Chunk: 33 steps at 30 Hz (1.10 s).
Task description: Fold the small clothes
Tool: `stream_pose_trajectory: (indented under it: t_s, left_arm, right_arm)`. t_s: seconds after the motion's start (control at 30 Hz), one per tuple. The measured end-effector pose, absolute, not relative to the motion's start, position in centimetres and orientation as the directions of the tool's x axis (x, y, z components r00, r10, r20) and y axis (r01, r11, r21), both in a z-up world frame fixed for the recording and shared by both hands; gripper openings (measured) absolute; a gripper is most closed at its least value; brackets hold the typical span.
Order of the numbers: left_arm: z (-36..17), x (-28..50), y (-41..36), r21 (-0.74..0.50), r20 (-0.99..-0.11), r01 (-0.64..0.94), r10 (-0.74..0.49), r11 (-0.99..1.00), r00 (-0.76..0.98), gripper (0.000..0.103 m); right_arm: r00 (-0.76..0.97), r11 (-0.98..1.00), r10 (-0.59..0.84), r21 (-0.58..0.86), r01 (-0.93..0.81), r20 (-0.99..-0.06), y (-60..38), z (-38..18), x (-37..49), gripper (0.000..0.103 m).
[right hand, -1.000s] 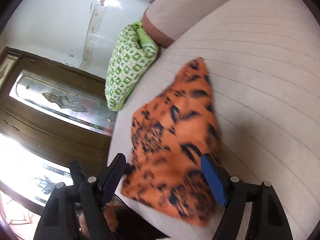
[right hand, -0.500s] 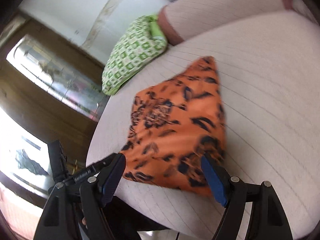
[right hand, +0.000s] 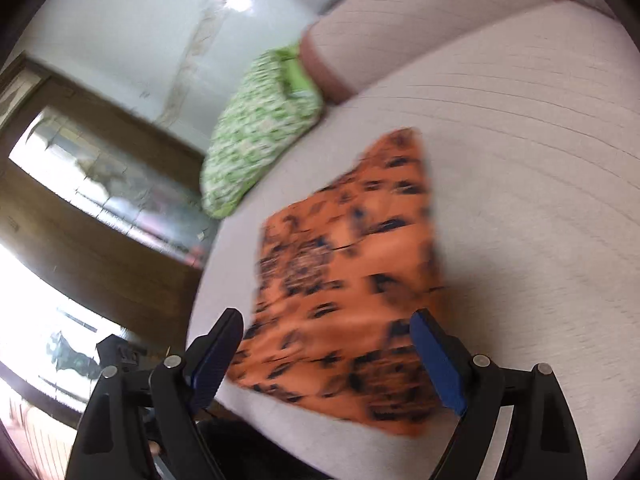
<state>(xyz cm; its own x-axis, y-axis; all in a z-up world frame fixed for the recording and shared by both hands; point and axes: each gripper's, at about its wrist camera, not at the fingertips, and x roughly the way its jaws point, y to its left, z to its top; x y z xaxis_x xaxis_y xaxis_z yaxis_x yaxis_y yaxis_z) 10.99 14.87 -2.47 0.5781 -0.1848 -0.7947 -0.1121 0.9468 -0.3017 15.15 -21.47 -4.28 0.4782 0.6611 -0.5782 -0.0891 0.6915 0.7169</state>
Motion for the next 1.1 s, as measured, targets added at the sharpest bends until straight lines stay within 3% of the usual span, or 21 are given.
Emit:
stream_pose_trajectory:
  t_s: [0.13,0.3,0.33,0.37,0.4,0.43,0.53,0.87,1.0,1.07,1.1]
  left_arm:
    - [-4.1,15.4,14.4,-0.331,-0.811,-0.084,-0.238,0.940,0.535,0.078]
    - [-7.0,18.7,14.1,-0.405,-0.826,-0.100,-0.317,0.909,0.465,0.078]
    - [-7.8,19.0,14.0,-0.395,-0.841,-0.110,-0.311,0.912,0.444,0.077]
    - [-8.2,19.1,13.8,-0.388,-0.845,-0.107,-0.307,0.915,0.438,0.067]
    - [-8.2,19.0,13.2,-0.376,-0.839,-0.061,-0.312,0.924,0.445,0.051]
    - [-8.2,19.0,12.7,-0.384,-0.838,-0.034,-0.333,0.923,0.433,0.035]
    - [-6.8,18.9,11.1,-0.305,-0.853,-0.014,-0.267,0.952,0.448,0.027]
    - [0.9,20.6,3.8,-0.351,-0.708,0.127,-0.352,0.928,0.612,0.027]
    - [-1.3,23.5,-0.2,-0.361,-0.737,0.161,-0.386,0.919,0.555,0.030]
    - [-4.9,25.2,-1.9,-0.334,-0.808,0.138,-0.358,0.933,0.468,0.037]
    - [-6.4,25.7,-2.4,-0.316,-0.839,0.116,-0.334,0.942,0.430,0.038]
  right_arm:
    - [0.453,0.659,0.667,0.752,0.010,-0.591,-23.4,-7.3,17.9,0.088]
    - [0.432,0.657,0.681,0.754,-0.002,-0.592,-21.8,-9.0,21.8,0.087]
    - [0.413,0.666,0.681,0.746,-0.007,-0.604,-21.0,-9.6,22.6,0.082]
    - [0.387,0.675,0.683,0.738,-0.008,-0.620,-20.5,-10.0,23.1,0.074]
    - [0.349,0.691,0.681,0.723,-0.015,-0.643,-19.6,-10.8,23.6,0.049]
    - [0.317,0.713,0.672,0.701,-0.030,-0.669,-18.7,-11.3,23.9,0.047]
    - [0.327,0.732,0.660,0.678,-0.076,-0.676,-18.0,-10.2,23.8,0.037]
    - [0.497,0.775,0.619,0.578,-0.257,-0.609,-22.6,1.5,24.4,0.033]
    - [0.524,0.791,0.581,0.584,-0.183,-0.623,-27.7,-0.1,26.4,0.033]
    - [0.495,0.792,0.572,0.598,-0.123,-0.654,-29.4,-2.9,27.3,0.038]
    - [0.471,0.801,0.552,0.595,-0.069,-0.688,-30.3,-5.0,27.8,0.045]
